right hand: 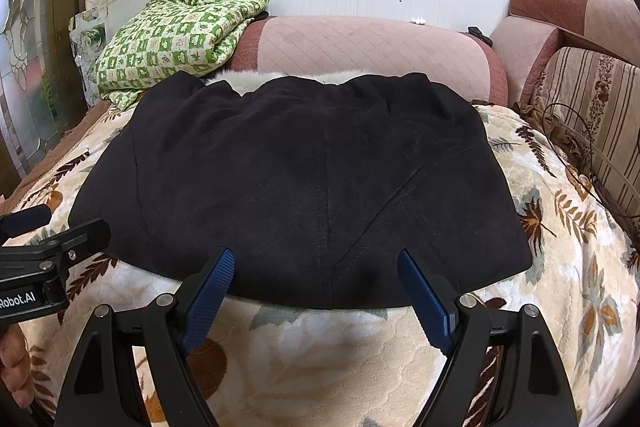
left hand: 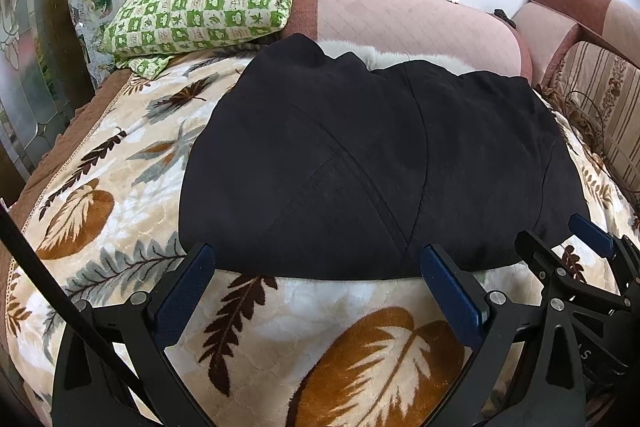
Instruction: Fold large clothes
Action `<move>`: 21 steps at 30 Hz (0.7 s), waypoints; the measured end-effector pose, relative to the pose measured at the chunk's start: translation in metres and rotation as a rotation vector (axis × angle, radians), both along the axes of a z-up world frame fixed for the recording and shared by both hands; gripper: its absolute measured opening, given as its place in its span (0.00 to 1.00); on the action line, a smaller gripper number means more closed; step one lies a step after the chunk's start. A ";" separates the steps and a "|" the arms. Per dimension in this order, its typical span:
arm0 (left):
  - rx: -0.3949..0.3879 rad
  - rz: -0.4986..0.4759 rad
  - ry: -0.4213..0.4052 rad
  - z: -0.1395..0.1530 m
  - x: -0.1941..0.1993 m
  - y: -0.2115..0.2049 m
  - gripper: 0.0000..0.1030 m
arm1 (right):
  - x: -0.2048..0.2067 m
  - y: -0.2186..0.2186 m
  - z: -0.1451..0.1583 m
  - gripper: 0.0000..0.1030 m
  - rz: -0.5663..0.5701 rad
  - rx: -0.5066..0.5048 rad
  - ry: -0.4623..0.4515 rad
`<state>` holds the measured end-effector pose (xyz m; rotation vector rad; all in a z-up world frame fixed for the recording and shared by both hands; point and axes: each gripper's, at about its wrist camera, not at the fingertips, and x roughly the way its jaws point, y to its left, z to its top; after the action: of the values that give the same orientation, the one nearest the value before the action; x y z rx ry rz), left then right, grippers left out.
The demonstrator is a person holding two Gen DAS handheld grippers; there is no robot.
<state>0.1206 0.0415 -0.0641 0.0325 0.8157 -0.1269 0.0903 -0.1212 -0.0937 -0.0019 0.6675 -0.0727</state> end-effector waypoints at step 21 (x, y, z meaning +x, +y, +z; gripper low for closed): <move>0.006 -0.005 0.001 -0.001 -0.001 -0.004 0.99 | -0.001 -0.004 0.002 0.86 -0.014 -0.001 -0.010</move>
<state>0.1196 0.0376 -0.0651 0.0396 0.8167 -0.1292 0.0895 -0.1251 -0.0914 0.0018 0.6576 -0.0865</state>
